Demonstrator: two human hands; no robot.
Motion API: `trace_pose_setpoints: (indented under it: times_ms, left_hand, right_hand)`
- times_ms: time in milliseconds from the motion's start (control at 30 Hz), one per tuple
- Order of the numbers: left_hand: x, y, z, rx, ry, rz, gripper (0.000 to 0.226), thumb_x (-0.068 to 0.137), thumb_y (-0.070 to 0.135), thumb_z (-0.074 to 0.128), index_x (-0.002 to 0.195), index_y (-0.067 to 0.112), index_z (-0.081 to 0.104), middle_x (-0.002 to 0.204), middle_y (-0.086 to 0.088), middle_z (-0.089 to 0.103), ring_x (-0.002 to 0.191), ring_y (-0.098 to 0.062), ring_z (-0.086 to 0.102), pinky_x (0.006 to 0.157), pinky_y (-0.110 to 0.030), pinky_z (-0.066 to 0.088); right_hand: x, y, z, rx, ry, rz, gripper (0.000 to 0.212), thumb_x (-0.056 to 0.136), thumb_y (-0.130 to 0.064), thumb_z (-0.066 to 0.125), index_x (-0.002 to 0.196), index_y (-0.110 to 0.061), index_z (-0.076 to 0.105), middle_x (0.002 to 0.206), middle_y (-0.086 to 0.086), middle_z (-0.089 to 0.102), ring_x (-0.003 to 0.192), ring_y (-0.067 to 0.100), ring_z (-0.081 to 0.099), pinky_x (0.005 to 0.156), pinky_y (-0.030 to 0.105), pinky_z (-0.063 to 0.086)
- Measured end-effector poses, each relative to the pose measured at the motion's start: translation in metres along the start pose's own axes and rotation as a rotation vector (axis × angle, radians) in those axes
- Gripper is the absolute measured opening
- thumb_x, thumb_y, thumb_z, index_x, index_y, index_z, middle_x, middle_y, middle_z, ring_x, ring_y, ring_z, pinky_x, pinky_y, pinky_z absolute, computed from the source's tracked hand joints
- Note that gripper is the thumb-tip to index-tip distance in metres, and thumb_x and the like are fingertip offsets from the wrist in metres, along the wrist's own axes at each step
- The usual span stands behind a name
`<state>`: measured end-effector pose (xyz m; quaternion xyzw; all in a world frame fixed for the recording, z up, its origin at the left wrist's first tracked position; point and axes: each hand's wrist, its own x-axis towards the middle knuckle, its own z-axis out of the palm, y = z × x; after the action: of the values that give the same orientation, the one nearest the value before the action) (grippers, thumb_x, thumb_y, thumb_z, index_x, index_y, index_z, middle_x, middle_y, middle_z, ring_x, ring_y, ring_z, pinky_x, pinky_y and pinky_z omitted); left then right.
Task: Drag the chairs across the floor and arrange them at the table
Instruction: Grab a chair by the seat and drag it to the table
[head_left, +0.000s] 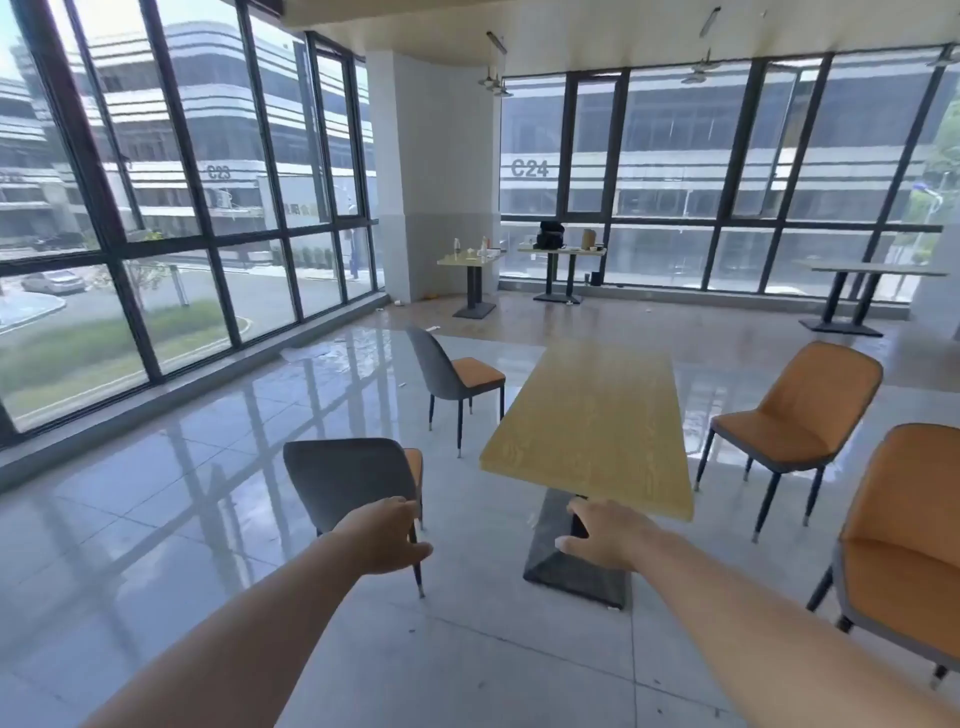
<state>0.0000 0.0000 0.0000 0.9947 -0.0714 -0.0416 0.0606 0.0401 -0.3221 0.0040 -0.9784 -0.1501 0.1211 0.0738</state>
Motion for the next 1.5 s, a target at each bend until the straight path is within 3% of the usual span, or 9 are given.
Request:
trace_pose_setpoints:
  times_ms: [300, 633, 833, 933, 1167, 1300, 1500]
  left_hand:
    - [0.04, -0.155, 0.007, -0.067, 0.038, -0.13, 0.044, 0.082, 0.057, 0.06, 0.105, 0.02, 0.061, 0.1, 0.005, 0.064, 0.088, -0.015, 0.063, 0.082, -0.035, 0.059]
    - [0.086, -0.308, 0.014, -0.12, 0.005, -0.221, 0.054, 0.084, 0.054, 0.06, 0.126, 0.021, 0.057, 0.126, 0.002, 0.065, 0.111, -0.019, 0.062, 0.09, -0.032, 0.053]
    - [0.135, -0.362, 0.017, -0.149, -0.028, -0.265, 0.061, 0.083, 0.056, 0.061, 0.136, 0.028, 0.05, 0.133, 0.004, 0.062, 0.118, -0.019, 0.06, 0.095, -0.035, 0.053]
    - [0.174, -0.386, 0.02, -0.154, -0.034, -0.252, 0.056, 0.084, 0.055, 0.06, 0.133, 0.028, 0.053, 0.132, 0.005, 0.062, 0.116, -0.018, 0.061, 0.092, -0.031, 0.051]
    - [0.295, -0.441, 0.034, -0.128, -0.065, -0.246, 0.053, 0.087, 0.05, 0.062, 0.131, 0.02, 0.054, 0.129, 0.002, 0.061, 0.109, -0.019, 0.061, 0.091, -0.031, 0.055]
    - [0.354, -0.463, 0.042, -0.106, -0.103, -0.254, 0.044, 0.09, 0.046, 0.062, 0.122, 0.018, 0.054, 0.119, -0.002, 0.06, 0.101, -0.019, 0.059, 0.086, -0.033, 0.056]
    - [0.401, -0.491, 0.073, -0.118, -0.181, -0.259, 0.06, 0.091, 0.045, 0.062, 0.14, 0.018, 0.041, 0.144, -0.004, 0.045, 0.129, -0.025, 0.045, 0.101, -0.041, 0.049]
  right_hand:
    - [0.141, -0.133, 0.021, -0.002, -0.043, -0.086, 0.075, 0.09, -0.061, 0.05, 0.149, -0.017, 0.034, 0.151, 0.008, 0.042, 0.132, 0.027, 0.047, 0.102, 0.043, 0.044]
    - [0.272, -0.247, 0.046, -0.008, -0.122, -0.135, 0.07, 0.087, -0.061, 0.05, 0.144, -0.022, 0.038, 0.144, 0.006, 0.045, 0.126, 0.026, 0.05, 0.097, 0.042, 0.046]
    - [0.357, -0.273, 0.049, 0.013, -0.143, -0.15, 0.07, 0.085, -0.059, 0.052, 0.143, -0.023, 0.037, 0.14, 0.006, 0.049, 0.121, 0.026, 0.053, 0.097, 0.042, 0.048]
    - [0.407, -0.281, 0.051, 0.019, -0.124, -0.154, 0.074, 0.085, -0.059, 0.052, 0.146, -0.023, 0.032, 0.136, 0.007, 0.051, 0.118, 0.027, 0.055, 0.095, 0.042, 0.049]
    - [0.551, -0.282, 0.054, 0.05, -0.113, -0.173, 0.057, 0.086, -0.057, 0.054, 0.129, -0.021, 0.045, 0.12, 0.002, 0.052, 0.102, 0.022, 0.054, 0.087, 0.04, 0.05]
    - [0.618, -0.279, 0.064, 0.048, -0.153, -0.173, 0.057, 0.088, -0.053, 0.054, 0.132, -0.019, 0.043, 0.123, 0.004, 0.047, 0.105, 0.024, 0.051, 0.087, 0.041, 0.049]
    - [0.676, -0.276, 0.095, 0.06, -0.224, -0.173, 0.06, 0.087, -0.052, 0.056, 0.134, -0.018, 0.042, 0.13, 0.006, 0.041, 0.118, 0.027, 0.045, 0.094, 0.044, 0.048]
